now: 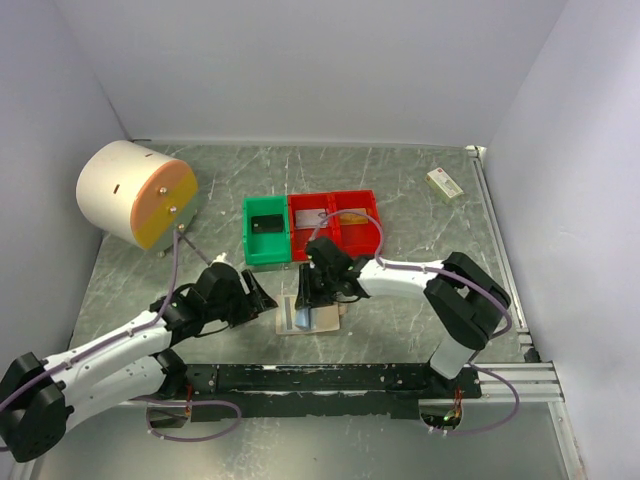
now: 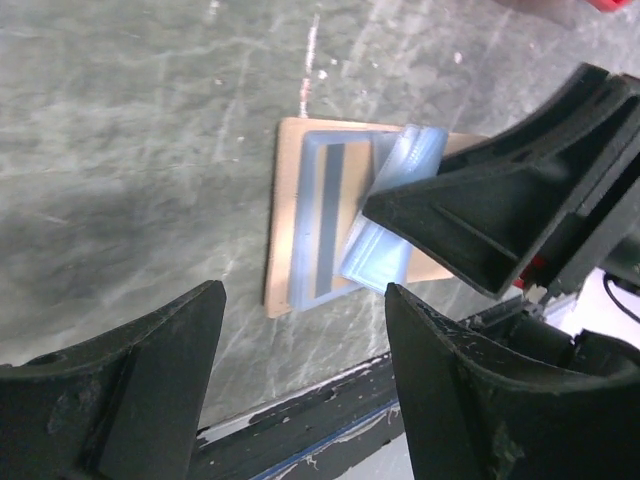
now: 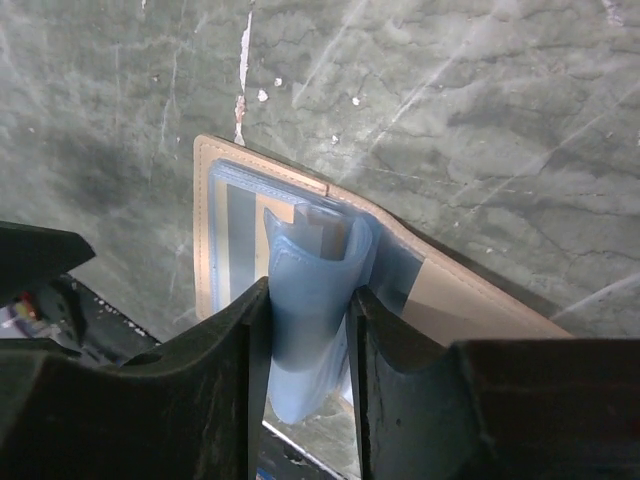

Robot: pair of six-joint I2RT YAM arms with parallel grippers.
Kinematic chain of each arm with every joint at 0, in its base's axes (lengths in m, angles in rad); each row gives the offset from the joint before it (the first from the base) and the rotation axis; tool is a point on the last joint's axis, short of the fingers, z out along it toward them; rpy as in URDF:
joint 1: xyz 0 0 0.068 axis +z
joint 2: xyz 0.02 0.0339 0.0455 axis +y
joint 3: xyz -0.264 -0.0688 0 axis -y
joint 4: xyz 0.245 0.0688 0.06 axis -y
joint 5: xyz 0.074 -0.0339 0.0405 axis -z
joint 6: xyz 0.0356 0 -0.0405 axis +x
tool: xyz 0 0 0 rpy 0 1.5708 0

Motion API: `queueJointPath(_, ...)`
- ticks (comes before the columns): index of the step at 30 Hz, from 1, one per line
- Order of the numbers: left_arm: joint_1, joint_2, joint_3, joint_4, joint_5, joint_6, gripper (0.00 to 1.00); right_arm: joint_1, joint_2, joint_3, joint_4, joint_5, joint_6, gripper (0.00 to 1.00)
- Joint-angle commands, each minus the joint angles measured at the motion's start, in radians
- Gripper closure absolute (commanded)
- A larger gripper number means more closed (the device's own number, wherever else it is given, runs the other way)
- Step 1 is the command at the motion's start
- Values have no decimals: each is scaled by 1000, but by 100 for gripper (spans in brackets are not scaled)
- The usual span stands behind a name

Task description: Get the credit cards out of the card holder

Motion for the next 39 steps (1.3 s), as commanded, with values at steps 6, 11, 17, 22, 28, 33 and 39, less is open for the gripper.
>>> queueJointPath(6, -67, 161, -45, 444, 208, 66, 24, -92, -15, -158, 127, -192, 27, 68)
queueJointPath(11, -127, 339, 14, 539, 189, 94, 25, -101, -15, -178, 150, -207, 36, 68)
queueJointPath(17, -135, 433, 20, 633, 169, 112, 25, -107, -14, -183, 154, -212, 34, 67)
queueJointPath(22, -139, 441, 25, 640, 148, 101, 25, -110, -12, -190, 164, -220, 37, 67)
queueJointPath(28, -140, 406, 13, 612, 120, 101, 23, -118, -12, -207, 190, -235, 52, 67)
queueJointPath(33, -146, 478, -82, 780, 125, -18, 22, -128, -10, -232, 246, -273, 80, 66)
queueJointPath(39, -146, 505, -82, 771, 122, -9, 21, -149, -27, -289, 332, -321, 114, 63)
